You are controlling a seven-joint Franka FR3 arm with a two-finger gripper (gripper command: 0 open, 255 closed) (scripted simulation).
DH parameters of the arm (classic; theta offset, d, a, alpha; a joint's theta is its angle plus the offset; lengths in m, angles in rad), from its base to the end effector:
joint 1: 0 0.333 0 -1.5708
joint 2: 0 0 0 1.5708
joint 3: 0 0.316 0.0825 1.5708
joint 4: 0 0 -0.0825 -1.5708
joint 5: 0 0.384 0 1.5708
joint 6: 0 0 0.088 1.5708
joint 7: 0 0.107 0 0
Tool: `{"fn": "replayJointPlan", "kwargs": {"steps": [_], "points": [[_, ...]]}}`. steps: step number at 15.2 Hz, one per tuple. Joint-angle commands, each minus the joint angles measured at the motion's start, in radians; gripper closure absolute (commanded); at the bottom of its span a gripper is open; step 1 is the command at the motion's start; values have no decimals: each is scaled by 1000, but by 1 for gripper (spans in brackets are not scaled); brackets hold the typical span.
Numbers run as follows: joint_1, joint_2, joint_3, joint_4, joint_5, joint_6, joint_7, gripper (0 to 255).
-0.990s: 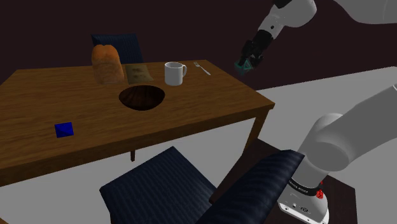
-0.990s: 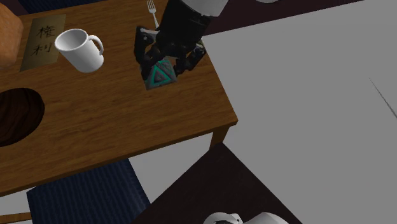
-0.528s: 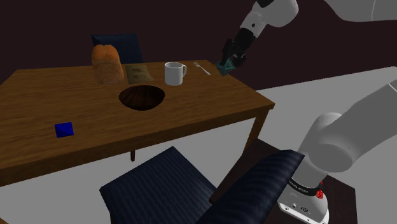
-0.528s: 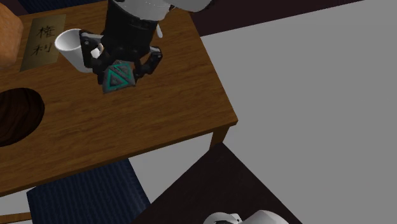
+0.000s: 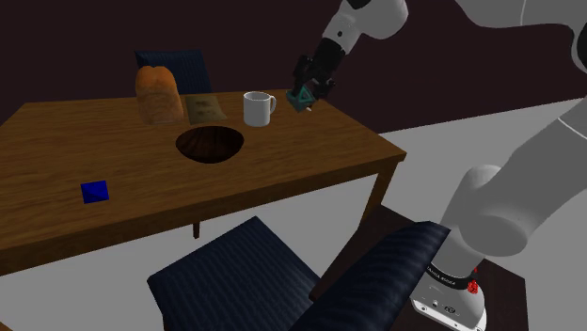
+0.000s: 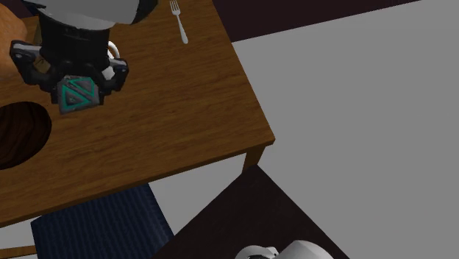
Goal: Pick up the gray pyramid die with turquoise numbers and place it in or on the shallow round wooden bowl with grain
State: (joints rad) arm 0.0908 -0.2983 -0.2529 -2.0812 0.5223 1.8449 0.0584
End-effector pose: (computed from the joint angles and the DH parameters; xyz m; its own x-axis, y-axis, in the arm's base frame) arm 0.4754 -0.0498 0.5661 0.9436 -0.3302 -0.0242 -0.2886 -0.7846 -0.5487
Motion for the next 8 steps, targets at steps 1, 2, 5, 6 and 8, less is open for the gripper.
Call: {"fn": "replayJointPlan", "kwargs": {"steps": [1, 2, 5, 6, 8], "points": [[20, 51, 22, 42, 19, 25, 25, 255], [30, 71, 33, 59, 26, 37, 40, 255], [58, 135, 66, 118, 44, 68, 85, 255], [67, 157, 77, 141, 48, 78, 100, 255], [85, 205, 97, 189, 56, 94, 130, 255]]}}
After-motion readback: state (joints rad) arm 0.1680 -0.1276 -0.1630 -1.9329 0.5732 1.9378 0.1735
